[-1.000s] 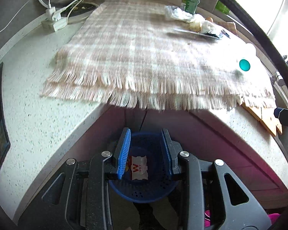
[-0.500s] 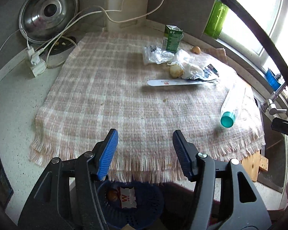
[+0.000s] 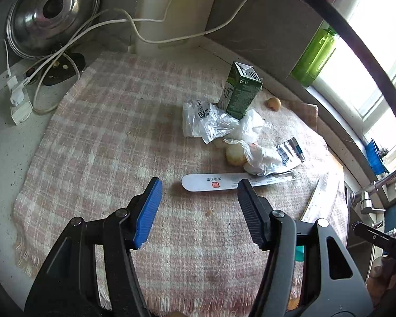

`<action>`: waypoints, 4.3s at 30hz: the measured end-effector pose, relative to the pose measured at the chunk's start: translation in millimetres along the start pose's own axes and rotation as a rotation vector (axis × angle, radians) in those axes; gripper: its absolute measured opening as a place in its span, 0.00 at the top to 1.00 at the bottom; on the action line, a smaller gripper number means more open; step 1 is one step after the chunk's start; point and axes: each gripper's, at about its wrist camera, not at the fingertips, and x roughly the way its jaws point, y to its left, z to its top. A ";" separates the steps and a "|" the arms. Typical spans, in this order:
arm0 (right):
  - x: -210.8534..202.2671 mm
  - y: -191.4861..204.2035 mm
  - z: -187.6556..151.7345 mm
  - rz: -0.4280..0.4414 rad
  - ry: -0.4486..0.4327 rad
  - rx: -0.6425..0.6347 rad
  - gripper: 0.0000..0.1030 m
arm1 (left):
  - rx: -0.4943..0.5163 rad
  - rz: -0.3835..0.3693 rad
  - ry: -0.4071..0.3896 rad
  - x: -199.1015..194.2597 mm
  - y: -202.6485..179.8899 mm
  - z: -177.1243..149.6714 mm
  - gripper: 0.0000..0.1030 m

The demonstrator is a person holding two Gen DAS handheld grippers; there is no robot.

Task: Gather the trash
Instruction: 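Move both tools back over the cloth toward the bags and bottle, then grasp the clear plastic bag with the left tool while the right tool grasps the bottle, then carry the plastic bag and clear bottle with both tools over the wastebasket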

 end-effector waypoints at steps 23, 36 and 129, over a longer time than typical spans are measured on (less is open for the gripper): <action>60.5 -26.9 33.4 0.168 0.143 0.164 0.22 | -0.260 -0.141 0.140 118.5 20.7 74.8 0.41; 75.1 -25.4 40.3 0.208 0.176 0.223 0.24 | -0.296 -0.091 0.158 136.9 31.5 71.9 0.41; 37.5 106.1 -128.7 0.258 0.280 -0.027 0.45 | -0.197 -0.022 0.044 -135.2 142.4 -192.3 0.88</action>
